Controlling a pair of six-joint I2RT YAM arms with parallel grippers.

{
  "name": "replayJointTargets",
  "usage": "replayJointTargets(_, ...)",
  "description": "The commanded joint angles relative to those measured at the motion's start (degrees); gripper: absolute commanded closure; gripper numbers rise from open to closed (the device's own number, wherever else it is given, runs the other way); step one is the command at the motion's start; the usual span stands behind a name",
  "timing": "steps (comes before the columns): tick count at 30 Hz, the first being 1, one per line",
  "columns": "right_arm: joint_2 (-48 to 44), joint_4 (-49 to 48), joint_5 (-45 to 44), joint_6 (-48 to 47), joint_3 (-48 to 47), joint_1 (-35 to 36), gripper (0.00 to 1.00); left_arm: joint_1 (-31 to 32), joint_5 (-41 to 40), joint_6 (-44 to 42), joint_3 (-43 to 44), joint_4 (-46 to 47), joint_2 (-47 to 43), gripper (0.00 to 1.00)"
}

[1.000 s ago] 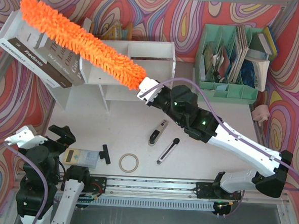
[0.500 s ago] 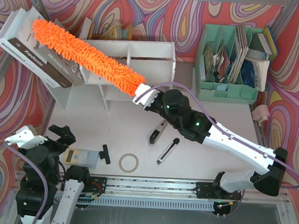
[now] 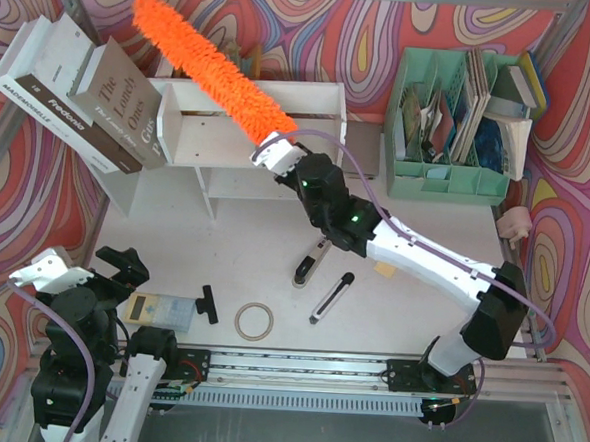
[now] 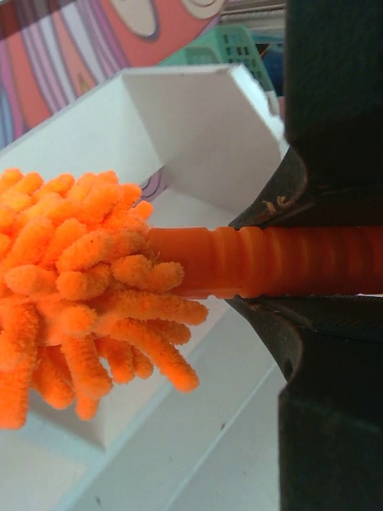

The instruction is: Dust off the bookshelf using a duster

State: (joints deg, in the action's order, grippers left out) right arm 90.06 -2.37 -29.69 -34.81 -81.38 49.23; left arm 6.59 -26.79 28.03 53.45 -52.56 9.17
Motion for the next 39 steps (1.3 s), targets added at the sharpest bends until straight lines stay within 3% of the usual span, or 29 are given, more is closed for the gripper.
replayJointTargets(1,-3.71,-4.73,-2.15,3.93,-3.72,-0.63,1.0,-0.35,-0.02,-0.77,-0.41,0.83,0.19,0.02)
replayJointTargets(6,-8.84,-2.34,5.48,7.65,-1.37,0.21,1.0,-0.35,0.09,-0.79,-0.37,0.97,0.1,0.02)
replayJointTargets(9,-10.59,-2.18,5.56,10.6,0.35,1.85,1.0,-0.35,0.16,-0.79,-0.4,0.97,0.22,0.02)
replayJointTargets(14,-13.52,-2.85,6.52,21.35,4.11,5.1,1.0,-0.34,0.2,-0.8,-0.37,0.96,0.19,0.02)
replayJointTargets(17,-14.03,-5.44,2.41,28.23,6.37,8.87,1.0,-0.35,0.25,-0.87,-0.38,1.0,0.32,0.02)
replayJointTargets(23,-10.98,-8.84,-0.16,45.98,9.16,16.52,1.0,-0.35,0.19,-0.8,-0.43,0.86,0.19,0.02)
replayJointTargets(27,-7.84,-14.06,-6.09,47.79,9.85,21.19,1.0,-0.35,0.18,-0.79,-0.37,0.79,-0.16,0.02)
replayJointTargets(33,-5.4,-16.86,-5.47,54.07,12.73,22.17,1.0,-0.35,-0.02,-0.78,-0.43,0.79,-0.6,0.02)
replayJointTargets(39,-3.31,-23.28,-4.61,52.95,16.31,24.86,1.0,-0.35,-0.02,-0.75,-0.46,0.87,-0.69,0.02)
